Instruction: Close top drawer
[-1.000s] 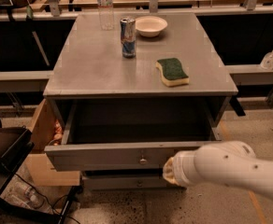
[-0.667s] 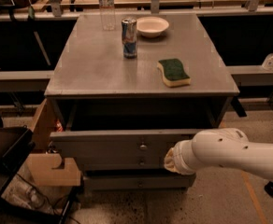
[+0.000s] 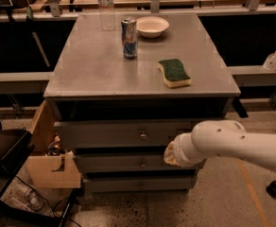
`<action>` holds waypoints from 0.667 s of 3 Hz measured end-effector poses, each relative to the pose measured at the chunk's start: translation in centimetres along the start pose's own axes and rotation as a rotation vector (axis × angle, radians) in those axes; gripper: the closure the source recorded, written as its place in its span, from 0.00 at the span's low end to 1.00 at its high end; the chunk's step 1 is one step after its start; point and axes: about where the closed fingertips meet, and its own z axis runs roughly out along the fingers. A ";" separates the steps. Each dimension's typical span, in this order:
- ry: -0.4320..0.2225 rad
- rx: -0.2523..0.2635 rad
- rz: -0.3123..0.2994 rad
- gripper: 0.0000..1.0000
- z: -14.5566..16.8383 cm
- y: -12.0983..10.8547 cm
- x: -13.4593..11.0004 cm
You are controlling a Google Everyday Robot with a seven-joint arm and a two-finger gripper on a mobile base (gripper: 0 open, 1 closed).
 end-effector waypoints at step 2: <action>-0.021 0.020 -0.023 1.00 2.1 -6.7 1.0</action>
Offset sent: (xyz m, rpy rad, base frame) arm 0.1337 -0.0073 0.0076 0.0387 -0.0590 0.0344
